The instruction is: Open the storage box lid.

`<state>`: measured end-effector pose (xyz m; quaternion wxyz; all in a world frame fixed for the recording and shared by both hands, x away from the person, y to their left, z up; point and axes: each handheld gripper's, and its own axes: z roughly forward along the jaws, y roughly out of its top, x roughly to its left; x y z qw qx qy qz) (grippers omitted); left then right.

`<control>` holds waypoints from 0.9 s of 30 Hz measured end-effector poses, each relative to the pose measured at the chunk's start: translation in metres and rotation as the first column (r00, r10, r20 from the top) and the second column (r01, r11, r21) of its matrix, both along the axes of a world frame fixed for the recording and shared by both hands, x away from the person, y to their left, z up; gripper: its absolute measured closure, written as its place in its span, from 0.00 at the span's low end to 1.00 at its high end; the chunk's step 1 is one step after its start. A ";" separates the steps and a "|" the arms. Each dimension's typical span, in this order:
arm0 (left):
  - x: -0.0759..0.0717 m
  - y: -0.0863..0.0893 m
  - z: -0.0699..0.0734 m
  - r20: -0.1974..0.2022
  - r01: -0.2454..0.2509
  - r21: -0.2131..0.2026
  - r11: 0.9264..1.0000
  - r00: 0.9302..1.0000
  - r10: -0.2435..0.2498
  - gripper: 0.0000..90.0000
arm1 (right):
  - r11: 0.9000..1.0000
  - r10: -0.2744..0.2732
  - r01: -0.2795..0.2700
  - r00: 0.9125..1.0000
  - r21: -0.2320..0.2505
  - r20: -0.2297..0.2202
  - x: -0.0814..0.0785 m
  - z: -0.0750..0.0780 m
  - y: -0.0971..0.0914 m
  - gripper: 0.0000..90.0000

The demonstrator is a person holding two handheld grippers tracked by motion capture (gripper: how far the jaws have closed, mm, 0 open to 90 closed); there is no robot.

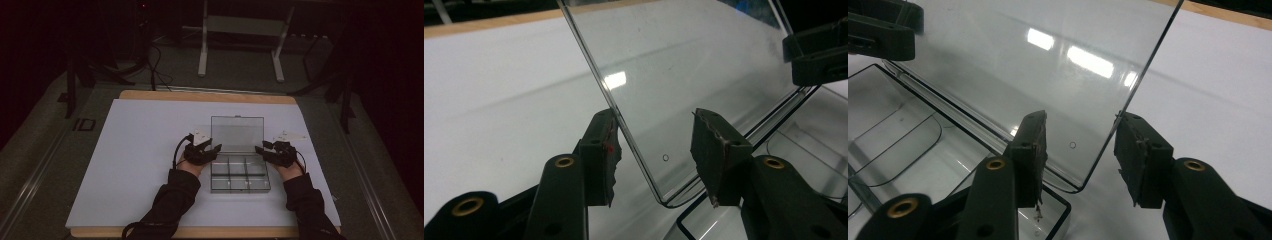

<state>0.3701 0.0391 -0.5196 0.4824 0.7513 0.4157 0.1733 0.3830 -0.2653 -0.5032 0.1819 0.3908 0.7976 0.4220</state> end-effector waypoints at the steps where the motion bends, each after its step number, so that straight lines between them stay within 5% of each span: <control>1: 0.000 0.000 0.000 -0.002 -0.001 -0.003 1.000 1.000 0.001 0.61 | 1.000 -0.002 0.002 1.000 0.002 0.002 0.000 0.000 0.000 0.62; 11: 0.001 -0.001 -0.002 -0.021 -0.002 -0.004 1.000 1.000 0.002 0.58 | 1.000 -0.009 0.009 1.000 0.017 -0.024 0.001 -0.001 -0.001 0.62; 14: 0.003 -0.002 -0.003 -0.054 0.000 -0.002 1.000 0.999 0.000 0.54 | 1.000 -0.019 0.019 1.000 0.010 -0.022 0.001 -0.001 -0.001 0.61; 27: 0.009 0.003 -0.007 -0.147 -0.017 -0.086 0.996 0.989 0.005 0.51 | 1.000 -0.028 0.028 0.999 0.005 -0.028 0.002 -0.002 0.000 0.63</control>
